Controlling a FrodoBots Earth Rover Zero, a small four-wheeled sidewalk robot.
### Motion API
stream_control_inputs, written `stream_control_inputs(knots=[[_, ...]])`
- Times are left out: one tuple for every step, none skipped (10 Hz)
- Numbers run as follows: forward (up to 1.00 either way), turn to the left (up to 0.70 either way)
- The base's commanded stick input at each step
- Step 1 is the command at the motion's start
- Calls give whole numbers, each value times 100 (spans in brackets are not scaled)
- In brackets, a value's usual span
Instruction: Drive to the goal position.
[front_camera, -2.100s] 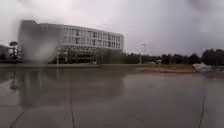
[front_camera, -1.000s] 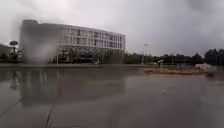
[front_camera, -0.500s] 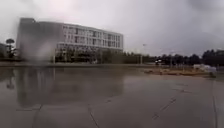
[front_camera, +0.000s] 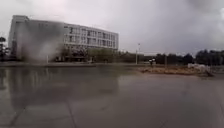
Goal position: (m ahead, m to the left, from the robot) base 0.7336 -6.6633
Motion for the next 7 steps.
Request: stream_control_inputs(knots=[[70, 0], [70, 0], [70, 0], [70, 0], [70, 0], [70, 0], [70, 0]])
